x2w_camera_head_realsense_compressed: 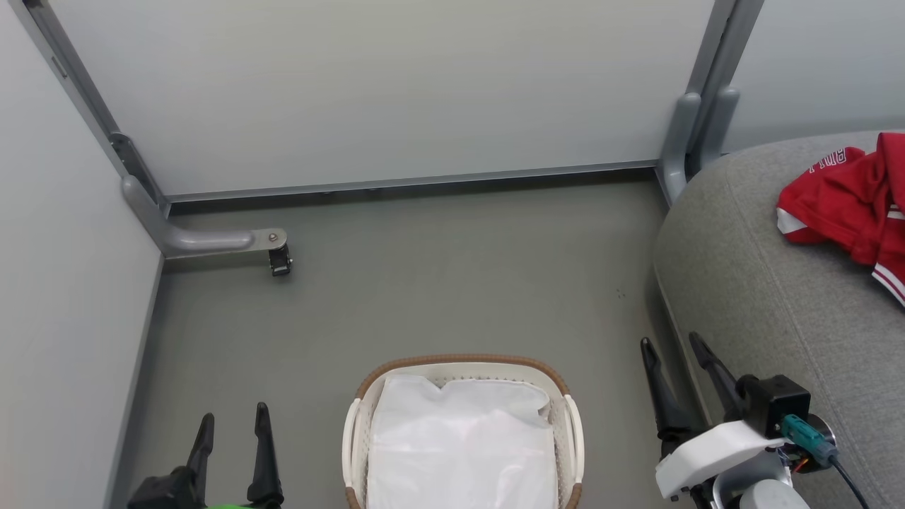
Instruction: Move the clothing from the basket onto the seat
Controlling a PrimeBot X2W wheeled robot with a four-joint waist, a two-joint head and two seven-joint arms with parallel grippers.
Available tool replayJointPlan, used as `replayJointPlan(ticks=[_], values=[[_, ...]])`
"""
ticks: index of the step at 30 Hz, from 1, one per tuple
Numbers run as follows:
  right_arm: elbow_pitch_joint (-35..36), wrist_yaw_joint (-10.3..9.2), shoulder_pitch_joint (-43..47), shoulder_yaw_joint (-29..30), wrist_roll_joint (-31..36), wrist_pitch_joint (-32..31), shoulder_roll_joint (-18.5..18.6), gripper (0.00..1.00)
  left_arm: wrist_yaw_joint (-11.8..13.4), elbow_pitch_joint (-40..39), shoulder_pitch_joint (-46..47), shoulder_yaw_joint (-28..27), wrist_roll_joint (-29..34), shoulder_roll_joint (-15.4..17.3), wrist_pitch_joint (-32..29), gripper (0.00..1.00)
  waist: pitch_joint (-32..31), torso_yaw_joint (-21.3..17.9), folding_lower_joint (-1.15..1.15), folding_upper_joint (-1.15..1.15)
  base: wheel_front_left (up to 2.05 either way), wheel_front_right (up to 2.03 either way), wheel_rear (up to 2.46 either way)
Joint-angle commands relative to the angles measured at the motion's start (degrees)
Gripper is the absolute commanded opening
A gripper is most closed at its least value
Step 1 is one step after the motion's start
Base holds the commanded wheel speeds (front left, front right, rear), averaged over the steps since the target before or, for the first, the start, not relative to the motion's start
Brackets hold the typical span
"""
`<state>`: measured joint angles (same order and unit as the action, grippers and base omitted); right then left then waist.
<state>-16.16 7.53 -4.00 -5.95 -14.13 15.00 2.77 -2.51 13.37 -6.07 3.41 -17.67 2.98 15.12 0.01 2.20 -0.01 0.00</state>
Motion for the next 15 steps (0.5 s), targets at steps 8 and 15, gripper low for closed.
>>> replayJointPlan(ticks=[8, 15], values=[[-0.3, -0.08, -0.1, -0.1, -0.4, 0.3, 0.2, 1.0, -0.5, 0.7, 0.6, -0.3, -0.2, -0.1, 0.0, 1.0, 0.1, 0.0, 0.01, 0.0, 0.0, 0.0, 0.0], [-0.2, -0.08, -0.1, -0.6, -0.1, 0.3, 0.2, 1.0, -0.1, 0.7, 0.7, -0.5, -0.7, -0.1, 0.0, 1.0, 0.0, 0.0, 0.01, 0.0, 0.0, 0.0, 0.0]])
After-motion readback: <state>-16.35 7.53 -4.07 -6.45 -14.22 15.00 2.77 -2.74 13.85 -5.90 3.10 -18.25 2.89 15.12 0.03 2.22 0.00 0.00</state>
